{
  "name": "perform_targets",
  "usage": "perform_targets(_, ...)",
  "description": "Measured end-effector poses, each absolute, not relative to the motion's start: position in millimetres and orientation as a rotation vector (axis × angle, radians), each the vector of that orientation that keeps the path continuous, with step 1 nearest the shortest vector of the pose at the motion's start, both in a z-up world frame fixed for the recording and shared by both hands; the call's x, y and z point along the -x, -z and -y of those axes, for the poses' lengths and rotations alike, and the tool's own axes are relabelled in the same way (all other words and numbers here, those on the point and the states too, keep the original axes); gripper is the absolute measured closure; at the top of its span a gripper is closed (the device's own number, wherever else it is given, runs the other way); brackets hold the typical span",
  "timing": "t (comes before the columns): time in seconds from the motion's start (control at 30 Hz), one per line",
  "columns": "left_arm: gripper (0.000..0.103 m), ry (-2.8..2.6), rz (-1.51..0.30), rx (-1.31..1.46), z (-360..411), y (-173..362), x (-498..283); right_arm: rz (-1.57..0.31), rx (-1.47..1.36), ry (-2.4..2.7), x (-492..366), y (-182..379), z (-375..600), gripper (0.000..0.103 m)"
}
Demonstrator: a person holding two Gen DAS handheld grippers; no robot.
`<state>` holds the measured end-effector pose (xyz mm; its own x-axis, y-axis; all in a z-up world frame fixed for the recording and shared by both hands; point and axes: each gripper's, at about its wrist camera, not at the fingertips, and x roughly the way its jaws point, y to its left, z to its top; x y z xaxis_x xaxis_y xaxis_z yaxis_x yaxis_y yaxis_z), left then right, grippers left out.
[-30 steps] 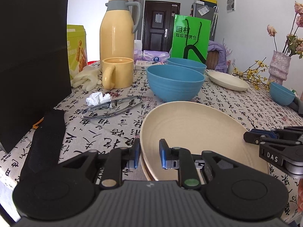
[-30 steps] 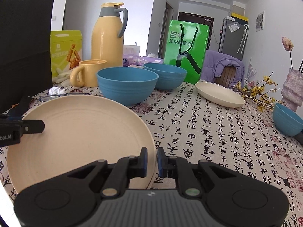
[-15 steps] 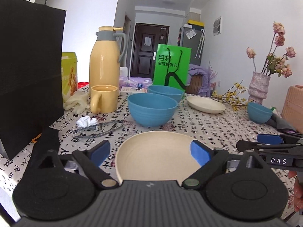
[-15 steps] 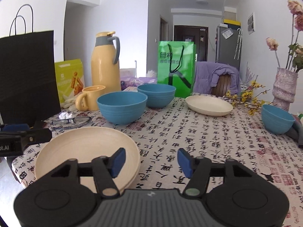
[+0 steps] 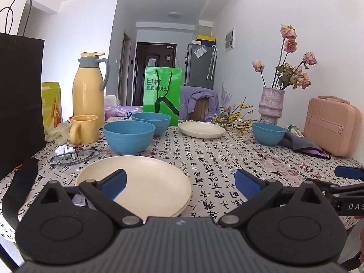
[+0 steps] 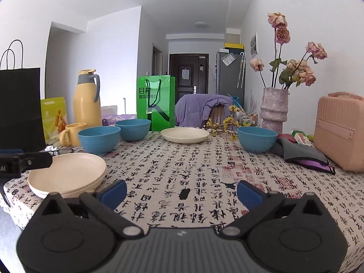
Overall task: Organize plates and bowls
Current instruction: 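Lower the plates onto the placed plates and open both grippers, then withdraw both open tools from the stacked plates, then move both tools toward the last two cream plates on the table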
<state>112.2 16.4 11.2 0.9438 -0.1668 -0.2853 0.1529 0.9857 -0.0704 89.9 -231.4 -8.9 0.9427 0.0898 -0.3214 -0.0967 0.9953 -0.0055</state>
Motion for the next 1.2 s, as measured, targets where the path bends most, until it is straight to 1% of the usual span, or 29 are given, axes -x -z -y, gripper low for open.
perform_targets(0.27,0.000,0.159,-0.303,0.028,2,-15,-126,-0.326,-0.012,-0.074,-96,14,250,0.000)
perform_targets(0.47,0.000,0.156,-0.317,0.052,8,-28,-172,-0.332,-0.021,-0.052,-131,9,261,0.000)
perform_targets(0.6,0.000,0.163,-0.315,0.067,14,-35,-219,-0.372,-0.051,-0.050,-177,3,274,0.002)
perform_targets(0.7,0.000,0.152,-0.365,0.060,20,-35,-260,-0.405,-0.080,-0.050,-216,0,284,0.003)
perform_targets(1.03,0.000,0.136,-0.449,0.064,37,-40,-370,-0.447,-0.104,-0.093,-343,-4,302,0.008)
perform_targets(1.1,0.002,0.146,-0.472,0.055,45,-39,-395,-0.460,-0.118,-0.106,-369,-4,304,0.008)
perform_targets(1.17,0.006,0.161,-0.496,0.046,52,-37,-420,-0.476,-0.124,-0.126,-396,-3,304,0.008)
perform_targets(1.2,0.009,0.163,-0.512,0.044,56,-36,-433,-0.486,-0.122,-0.137,-410,-3,304,0.009)
